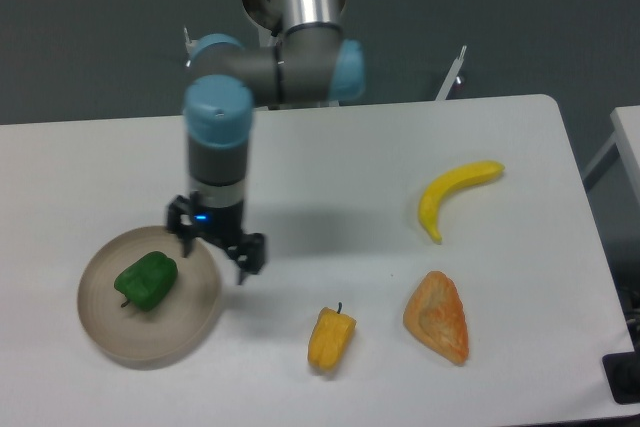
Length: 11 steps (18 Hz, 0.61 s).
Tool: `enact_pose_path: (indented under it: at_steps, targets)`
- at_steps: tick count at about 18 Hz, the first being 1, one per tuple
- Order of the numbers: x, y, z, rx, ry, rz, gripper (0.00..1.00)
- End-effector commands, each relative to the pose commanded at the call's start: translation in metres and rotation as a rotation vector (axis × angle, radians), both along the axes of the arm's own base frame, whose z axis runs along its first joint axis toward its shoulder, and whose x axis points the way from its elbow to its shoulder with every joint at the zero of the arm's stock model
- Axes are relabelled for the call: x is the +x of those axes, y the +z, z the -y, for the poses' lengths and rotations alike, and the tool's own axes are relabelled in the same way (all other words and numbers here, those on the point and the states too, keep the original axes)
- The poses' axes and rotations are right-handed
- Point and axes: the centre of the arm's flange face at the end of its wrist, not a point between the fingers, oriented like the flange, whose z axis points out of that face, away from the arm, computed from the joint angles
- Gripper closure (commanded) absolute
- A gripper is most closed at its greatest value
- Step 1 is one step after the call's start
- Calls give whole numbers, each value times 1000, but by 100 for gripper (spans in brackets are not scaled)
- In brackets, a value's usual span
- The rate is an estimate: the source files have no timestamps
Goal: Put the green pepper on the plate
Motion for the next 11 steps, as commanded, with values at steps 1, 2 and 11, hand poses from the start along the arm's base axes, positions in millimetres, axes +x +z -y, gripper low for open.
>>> enact_pose_path:
  at_steps: [1, 2, 11]
  targets:
    - [-11, 1, 3, -8, -1, -23, 0]
    - [-24, 2, 8, -15, 0, -41, 0]
    - [-98, 6, 19, -94, -125, -134, 0]
